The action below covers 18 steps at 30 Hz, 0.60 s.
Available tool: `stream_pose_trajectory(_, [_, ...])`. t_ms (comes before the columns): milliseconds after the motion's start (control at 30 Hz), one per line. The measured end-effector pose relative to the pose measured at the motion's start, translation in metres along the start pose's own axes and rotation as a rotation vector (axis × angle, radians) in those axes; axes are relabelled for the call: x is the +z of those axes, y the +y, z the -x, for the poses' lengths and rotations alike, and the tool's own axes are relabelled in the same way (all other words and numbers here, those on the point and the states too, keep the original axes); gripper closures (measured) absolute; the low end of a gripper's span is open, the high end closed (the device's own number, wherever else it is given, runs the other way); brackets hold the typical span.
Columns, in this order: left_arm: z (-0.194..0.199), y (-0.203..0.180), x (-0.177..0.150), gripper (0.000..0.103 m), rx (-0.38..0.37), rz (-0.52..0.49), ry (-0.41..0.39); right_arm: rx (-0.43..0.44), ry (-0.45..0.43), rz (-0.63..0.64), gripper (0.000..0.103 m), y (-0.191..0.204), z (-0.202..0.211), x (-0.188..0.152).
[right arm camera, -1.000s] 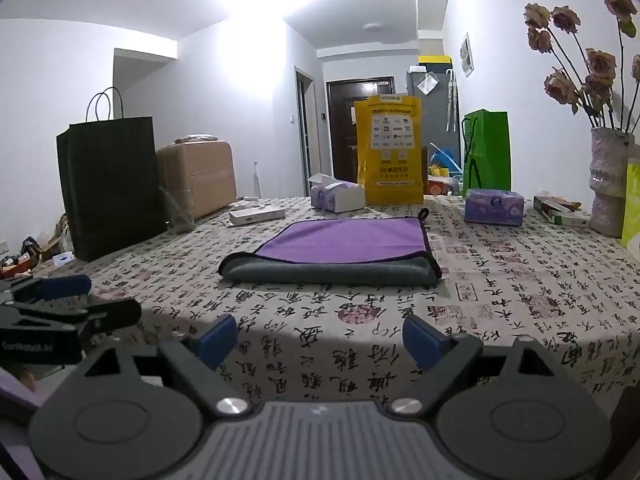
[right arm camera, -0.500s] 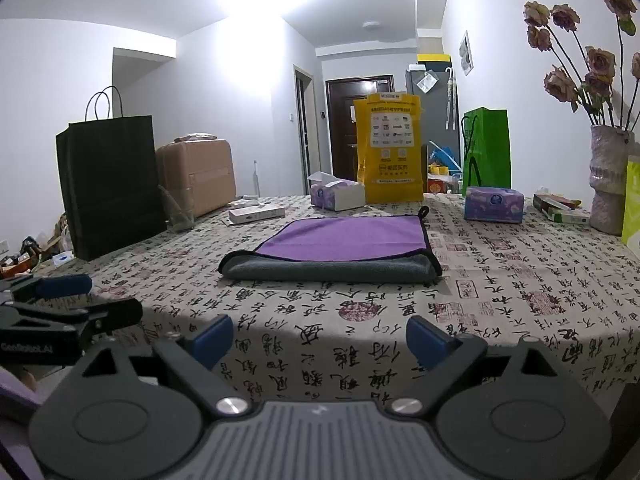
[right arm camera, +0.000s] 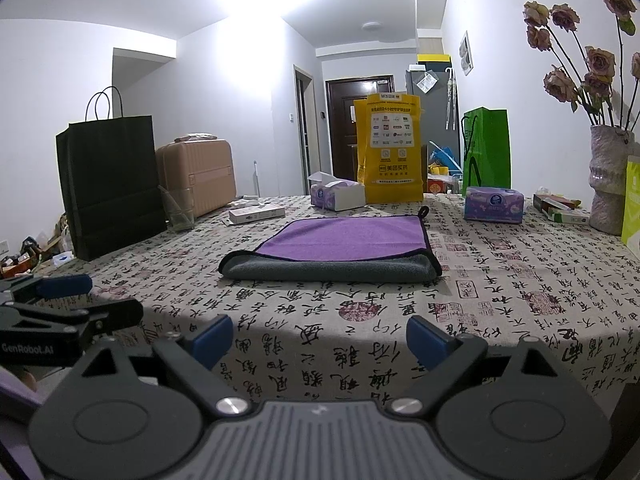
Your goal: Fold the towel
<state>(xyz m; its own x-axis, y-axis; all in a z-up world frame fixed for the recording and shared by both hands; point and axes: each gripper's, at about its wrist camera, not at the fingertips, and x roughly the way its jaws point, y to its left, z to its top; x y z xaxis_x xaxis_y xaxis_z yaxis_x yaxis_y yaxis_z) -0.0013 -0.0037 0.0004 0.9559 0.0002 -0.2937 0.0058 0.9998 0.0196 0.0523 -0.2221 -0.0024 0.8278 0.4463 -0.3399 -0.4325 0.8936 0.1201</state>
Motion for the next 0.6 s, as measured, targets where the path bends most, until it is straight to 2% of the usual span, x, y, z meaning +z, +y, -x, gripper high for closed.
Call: stream_pose_trajectory(600, [0.0000,-0.0005,0.0001,0.000,0.001,-0.001,0.000,0.000,0.003,-0.003,0.010,-0.0006,0.0000,-0.0003])
